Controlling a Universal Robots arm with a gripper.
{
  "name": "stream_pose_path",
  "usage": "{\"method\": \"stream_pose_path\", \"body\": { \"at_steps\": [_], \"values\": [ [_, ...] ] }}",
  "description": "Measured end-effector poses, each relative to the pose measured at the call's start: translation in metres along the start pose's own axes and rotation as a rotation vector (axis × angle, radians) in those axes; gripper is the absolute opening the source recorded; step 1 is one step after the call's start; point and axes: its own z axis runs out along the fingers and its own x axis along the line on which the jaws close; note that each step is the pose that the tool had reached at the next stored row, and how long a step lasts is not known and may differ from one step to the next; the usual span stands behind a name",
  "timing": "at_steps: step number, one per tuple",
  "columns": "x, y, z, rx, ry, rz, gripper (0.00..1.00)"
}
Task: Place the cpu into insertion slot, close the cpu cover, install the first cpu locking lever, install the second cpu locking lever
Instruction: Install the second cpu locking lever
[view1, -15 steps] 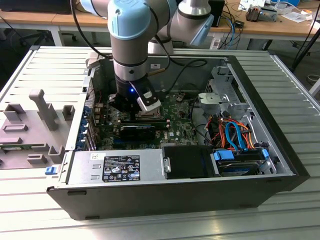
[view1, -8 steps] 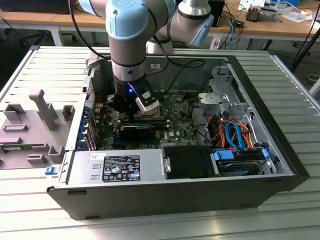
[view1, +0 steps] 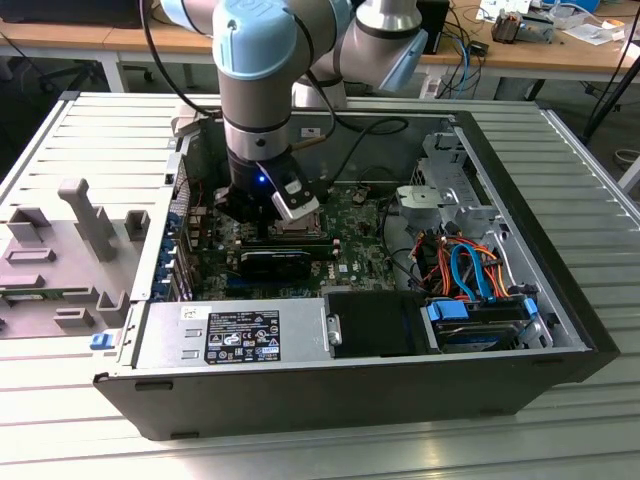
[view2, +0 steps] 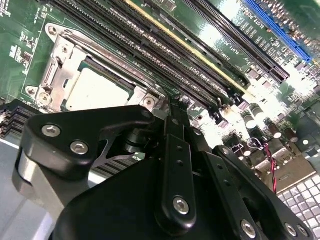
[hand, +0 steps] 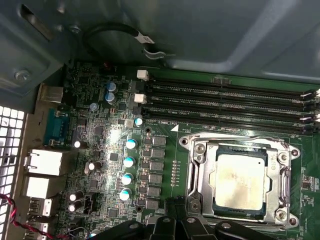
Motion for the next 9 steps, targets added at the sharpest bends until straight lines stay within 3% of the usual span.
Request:
{"method": "stream_pose_path", "body": {
  "at_steps": [5, 9],
  "values": [
    [0.0001, -0.0004, 0.0038, 0.0006, 0.0006, -0.001, 0.11],
    [-0.0001, -0.0002, 0.0005, -0.0008, -0.0011, -0.001, 0.11]
  ]
}}
